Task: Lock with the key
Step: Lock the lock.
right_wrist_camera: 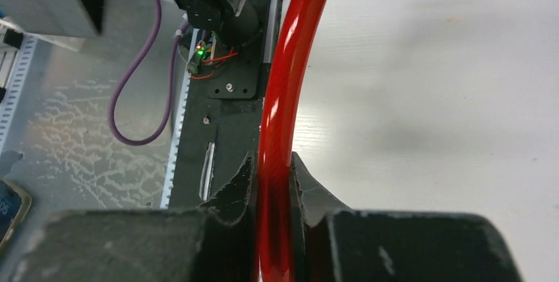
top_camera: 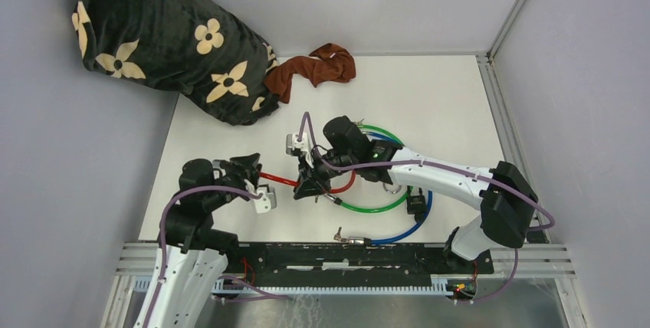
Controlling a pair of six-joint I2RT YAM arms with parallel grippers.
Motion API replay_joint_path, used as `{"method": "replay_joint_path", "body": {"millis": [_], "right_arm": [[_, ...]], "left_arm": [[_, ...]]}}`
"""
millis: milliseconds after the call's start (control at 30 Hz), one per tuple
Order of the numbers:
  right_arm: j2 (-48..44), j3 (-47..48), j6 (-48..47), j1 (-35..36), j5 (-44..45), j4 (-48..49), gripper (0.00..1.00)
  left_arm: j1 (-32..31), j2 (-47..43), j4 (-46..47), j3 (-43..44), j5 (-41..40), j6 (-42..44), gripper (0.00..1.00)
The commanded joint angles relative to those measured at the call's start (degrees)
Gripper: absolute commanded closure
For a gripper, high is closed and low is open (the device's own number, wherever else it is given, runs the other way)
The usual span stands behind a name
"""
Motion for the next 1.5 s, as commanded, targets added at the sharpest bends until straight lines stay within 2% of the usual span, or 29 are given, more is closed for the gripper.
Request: {"method": "replay_joint_path", "body": {"millis": [0,133,233,300,333,400,433,500,567,667,900,967,1133,1233,1267,1367,1400,1467], "right_arm": [[-3.59,-5.91,12.15,-0.82,5.18,17.4,1.0],[-8.75,-16.64,23.74,-3.16,12.39,34.97,1.0],[-10.18,-21.99,29.16,-3.86,17.06,42.77,1.0],[-10.93,-24.61,31.66,-3.74,21.19,46.97,1.0],[-11.26,-25.85,32.69,-3.47,23.64,49.46,1.0],[-12.22,-27.36,32.21,-1.81,29.86,51.16,1.0],[-12.68,-27.63,31.16,-0.53,33.4,51.74,1.0],[-13.09,-28.16,29.5,1.68,38.74,53.08,1.0],[-13.32,-28.88,28.49,3.42,43.59,54.67,1.0],[-12.72,-28.28,26.07,5.63,47.29,55.34,1.0],[-8.67,-24.31,21.48,10.13,47.99,54.77,1.0],[-7.67,-23.1,20.23,10.87,47.32,54.3,1.0],[-5.43,-20.14,15.34,11.93,40.66,53.06,1.0],[-5.03,-20.34,13.87,12.11,37.39,53.33,1.0],[-5.03,-20.69,13.17,12.13,36.19,53.38,1.0],[-5.74,-22.38,11.24,12.12,32.5,54.23,0.97],[-6.28,-23.5,10.45,12.13,31.06,54.94,0.88],[-8.1,-25.69,9.13,11.79,28.5,56.24,0.56]], "left_arm": [[0.01,0.59,1.86,2.02,3.5,-5.33,0.45],[0.02,0.19,3.32,2.81,1.84,-20.42,0.28],[0.0,-1.79,3.94,3.83,1.36,-30.49,0.24],[-0.01,-3.17,7.24,5.02,1.04,-42.09,0.24],[-0.03,-3.51,10.11,6.08,0.47,-50.68,0.27],[-0.02,-2.81,15.91,7.34,-1.8,-69.61,0.42],[-0.03,-1.79,17.1,8.0,-2.93,-79.56,0.49],[0.01,2.62,16.63,8.92,-3.14,-96.55,0.57],[0.01,7.24,15.63,8.96,0.12,-108.7,0.58],[-0.11,12.95,16.33,8.52,4.48,-119.86,0.54],[-0.12,11.7,31.32,2.37,3.63,-132.42,0.36],[-0.08,11.97,34.69,1.18,5.14,-133.99,0.37],[-0.13,11.93,34.8,-2.32,3.26,-136.07,0.39],[-0.08,12.48,34.01,-3.06,0.93,-135.16,0.48],[-0.13,12.44,33.55,-3.09,0.31,-134.35,0.54],[-0.12,12.12,30.6,-2.79,-1.39,-130.84,0.85],[-0.11,11.98,29.11,-2.57,-1.93,-129.39,0.95],[-0.11,11.74,25.4,-2.0,-3.33,-124.45,0.97]]}}
